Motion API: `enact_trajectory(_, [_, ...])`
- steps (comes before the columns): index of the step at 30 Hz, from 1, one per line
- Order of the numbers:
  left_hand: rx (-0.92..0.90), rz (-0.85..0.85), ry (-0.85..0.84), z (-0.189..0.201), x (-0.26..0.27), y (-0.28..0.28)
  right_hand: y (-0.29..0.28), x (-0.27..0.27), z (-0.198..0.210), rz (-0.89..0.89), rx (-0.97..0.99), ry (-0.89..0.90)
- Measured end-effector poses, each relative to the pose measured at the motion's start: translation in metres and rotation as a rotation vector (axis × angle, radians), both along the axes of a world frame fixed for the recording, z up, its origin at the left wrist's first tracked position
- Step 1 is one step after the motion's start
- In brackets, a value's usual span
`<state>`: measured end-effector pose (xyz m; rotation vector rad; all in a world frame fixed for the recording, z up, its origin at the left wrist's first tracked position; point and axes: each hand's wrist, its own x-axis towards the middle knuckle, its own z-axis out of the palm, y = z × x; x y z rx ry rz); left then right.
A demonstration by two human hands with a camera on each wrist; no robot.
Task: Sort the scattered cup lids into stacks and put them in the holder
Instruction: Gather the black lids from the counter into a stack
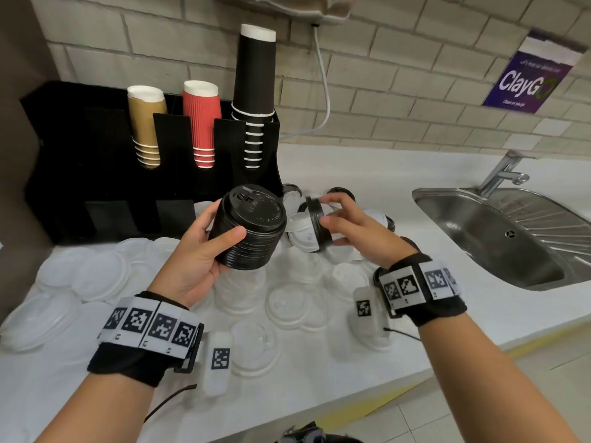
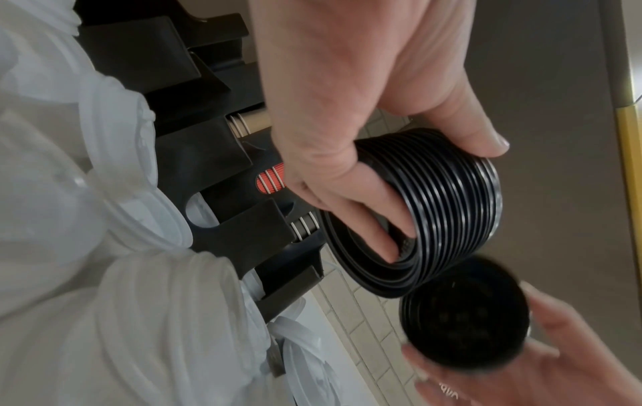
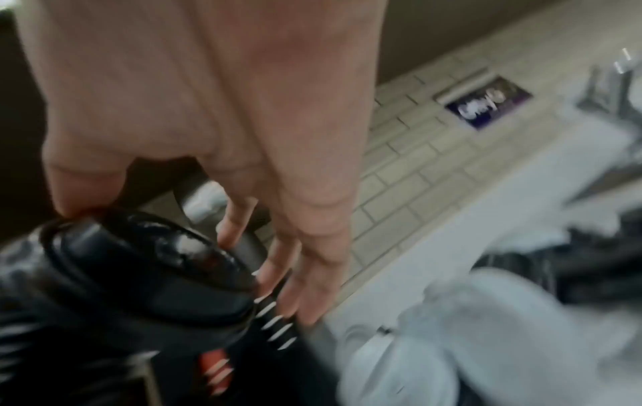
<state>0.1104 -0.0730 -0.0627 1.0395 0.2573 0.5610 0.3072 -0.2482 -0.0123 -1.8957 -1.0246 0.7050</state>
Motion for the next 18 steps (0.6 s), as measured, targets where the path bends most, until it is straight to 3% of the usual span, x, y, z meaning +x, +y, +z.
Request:
enact_trajectory(3, [-0.002, -0.016, -0.012, -0.001, 0.004, -0.004, 0.013, -0.027, -0.002, 0.004, 0.280, 0.091])
enact_trajectory(6, [-0.004, -0.038, -0.012, 0.000, 0.006, -0.006, 0.024, -0.044, -0.001, 0.016, 0.389, 0.008])
enact_trajectory(18, [0.090, -0.056, 0.024, 0.002, 0.003, -0.005, 0.036, -0.053, 0.020, 0.147, 0.261, -0.324])
